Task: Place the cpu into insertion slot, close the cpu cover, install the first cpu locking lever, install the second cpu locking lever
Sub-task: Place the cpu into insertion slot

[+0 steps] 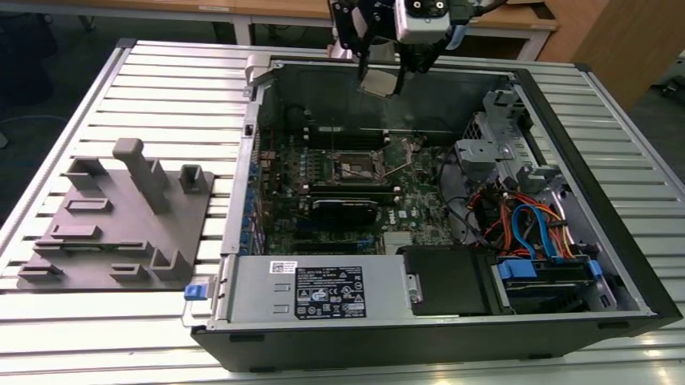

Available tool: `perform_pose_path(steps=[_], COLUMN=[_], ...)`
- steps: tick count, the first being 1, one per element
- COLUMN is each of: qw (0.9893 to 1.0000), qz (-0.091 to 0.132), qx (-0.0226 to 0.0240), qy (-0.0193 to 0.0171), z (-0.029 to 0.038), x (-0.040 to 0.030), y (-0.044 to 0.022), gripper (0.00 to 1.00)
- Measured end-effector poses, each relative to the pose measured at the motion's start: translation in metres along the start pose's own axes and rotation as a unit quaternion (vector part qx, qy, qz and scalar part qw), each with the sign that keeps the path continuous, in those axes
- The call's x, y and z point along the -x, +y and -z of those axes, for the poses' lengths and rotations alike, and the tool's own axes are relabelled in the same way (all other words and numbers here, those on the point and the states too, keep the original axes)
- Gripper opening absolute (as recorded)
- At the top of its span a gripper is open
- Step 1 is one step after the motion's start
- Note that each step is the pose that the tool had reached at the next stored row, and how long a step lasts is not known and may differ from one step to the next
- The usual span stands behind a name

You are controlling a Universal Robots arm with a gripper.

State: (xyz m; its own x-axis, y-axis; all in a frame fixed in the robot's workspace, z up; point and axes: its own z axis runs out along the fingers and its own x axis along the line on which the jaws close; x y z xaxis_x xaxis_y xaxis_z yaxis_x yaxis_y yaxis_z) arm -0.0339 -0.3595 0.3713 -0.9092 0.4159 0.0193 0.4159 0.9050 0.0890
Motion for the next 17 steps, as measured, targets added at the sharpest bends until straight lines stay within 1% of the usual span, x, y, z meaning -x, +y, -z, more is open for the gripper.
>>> perform_pose_path(steps=[9,17], qw=[0.9998,0.9992], qz=[-0.021,-0.039], qx=[0.0004,0.0008], qy=[-0.0019,-0.0035], z=[0.0,0.0], x=[0.0,0.0], y=[0.0,0.0], gripper=[0.54,0.54])
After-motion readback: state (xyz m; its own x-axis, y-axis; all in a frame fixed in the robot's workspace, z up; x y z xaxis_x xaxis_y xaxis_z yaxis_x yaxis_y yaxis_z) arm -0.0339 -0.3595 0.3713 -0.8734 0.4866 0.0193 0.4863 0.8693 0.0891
